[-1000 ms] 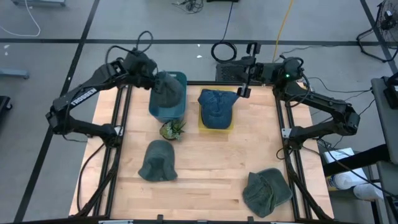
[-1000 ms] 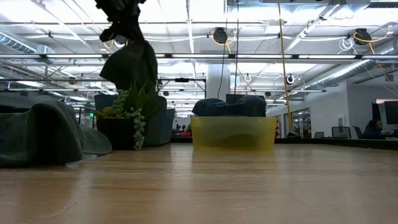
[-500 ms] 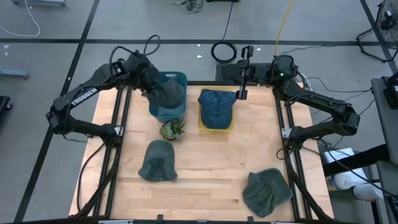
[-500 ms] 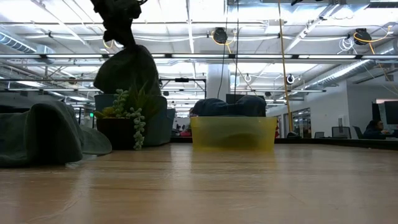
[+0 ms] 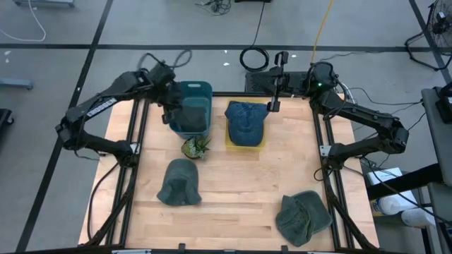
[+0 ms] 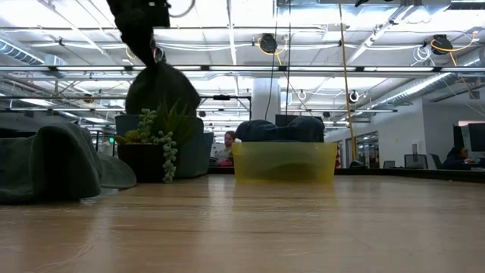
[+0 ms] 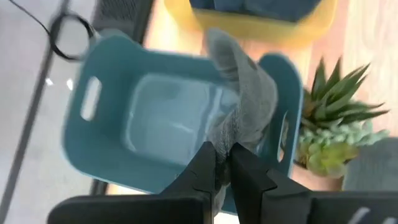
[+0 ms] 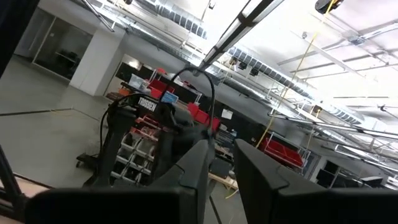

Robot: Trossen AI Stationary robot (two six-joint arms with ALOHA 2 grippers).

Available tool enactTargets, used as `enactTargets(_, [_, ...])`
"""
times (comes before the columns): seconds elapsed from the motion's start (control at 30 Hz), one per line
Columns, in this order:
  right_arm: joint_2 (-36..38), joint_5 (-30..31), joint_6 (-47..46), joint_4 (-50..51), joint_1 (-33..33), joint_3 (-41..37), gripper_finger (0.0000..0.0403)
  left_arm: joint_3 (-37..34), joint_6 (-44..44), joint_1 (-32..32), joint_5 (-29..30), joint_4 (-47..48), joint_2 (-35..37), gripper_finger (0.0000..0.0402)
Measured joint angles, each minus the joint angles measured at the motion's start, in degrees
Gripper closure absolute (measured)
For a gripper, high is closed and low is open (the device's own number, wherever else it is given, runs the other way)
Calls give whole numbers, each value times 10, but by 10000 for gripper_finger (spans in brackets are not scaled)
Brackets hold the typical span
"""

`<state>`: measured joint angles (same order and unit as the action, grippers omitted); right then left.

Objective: Pick & Place hat
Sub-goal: Put the top right black cap into the blue bin

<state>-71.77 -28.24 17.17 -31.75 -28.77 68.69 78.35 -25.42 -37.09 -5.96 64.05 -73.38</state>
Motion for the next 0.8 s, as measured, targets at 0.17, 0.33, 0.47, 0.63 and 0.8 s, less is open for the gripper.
enactTargets(0.17, [0,15,-12,1,0,0,339,-6,-9,-3,47,-32,-46,374])
enactTargets(0.33, [0,12,-47,10,0,0,339,-6,6,-3,88,-86,-91,374])
enactTargets(0.47, [0,12,-55,22,4,-1,339,-6,28,-7,141,-102,-124,374])
enactTargets(0.63, [0,12,-54,45,13,-1,339,-6,76,-16,183,-109,-154,312])
enactTargets(0.8, [0,14,-20,76,28,-1,339,-5,89,-16,230,-127,-159,217])
